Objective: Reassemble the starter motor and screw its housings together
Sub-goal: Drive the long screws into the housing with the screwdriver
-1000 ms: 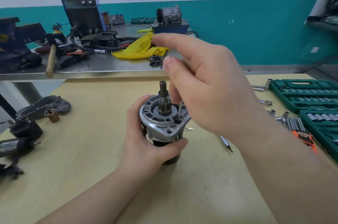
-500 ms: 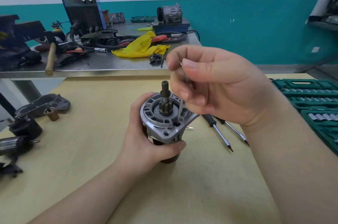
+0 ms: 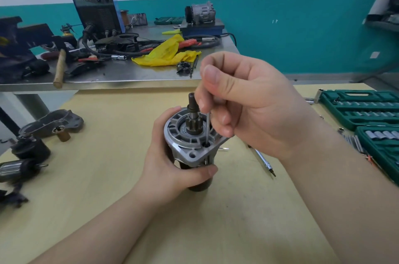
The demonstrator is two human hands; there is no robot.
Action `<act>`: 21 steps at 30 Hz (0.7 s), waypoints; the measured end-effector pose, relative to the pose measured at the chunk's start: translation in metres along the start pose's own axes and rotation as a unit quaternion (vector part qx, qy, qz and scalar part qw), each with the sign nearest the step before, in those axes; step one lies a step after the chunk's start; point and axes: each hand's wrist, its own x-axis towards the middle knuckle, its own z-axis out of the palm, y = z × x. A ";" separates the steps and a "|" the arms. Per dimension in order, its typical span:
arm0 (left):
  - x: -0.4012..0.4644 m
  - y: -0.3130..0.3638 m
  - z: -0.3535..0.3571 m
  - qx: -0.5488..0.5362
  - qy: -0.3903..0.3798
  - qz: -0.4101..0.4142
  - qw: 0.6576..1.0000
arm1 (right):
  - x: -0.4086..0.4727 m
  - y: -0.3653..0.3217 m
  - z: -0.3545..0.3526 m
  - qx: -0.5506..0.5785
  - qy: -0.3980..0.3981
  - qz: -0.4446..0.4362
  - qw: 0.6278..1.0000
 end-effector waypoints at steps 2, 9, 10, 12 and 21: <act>0.002 -0.001 -0.004 0.005 -0.019 0.004 1.000 | 0.000 -0.004 -0.006 -0.029 -0.028 0.014 0.999; 0.008 -0.006 -0.010 -0.007 -0.093 0.024 0.995 | 0.012 -0.042 -0.015 -0.434 -0.100 -0.062 0.893; 0.008 -0.007 -0.011 -0.010 -0.094 0.023 0.995 | 0.014 -0.050 -0.012 -0.491 -0.121 -0.076 0.859; 0.008 -0.007 -0.012 -0.003 -0.094 0.020 0.995 | 0.017 -0.062 -0.005 -0.587 -0.166 -0.110 0.784; 0.006 -0.005 -0.012 0.009 -0.079 -0.001 0.997 | 0.014 -0.071 0.015 -0.729 -0.197 -0.171 0.633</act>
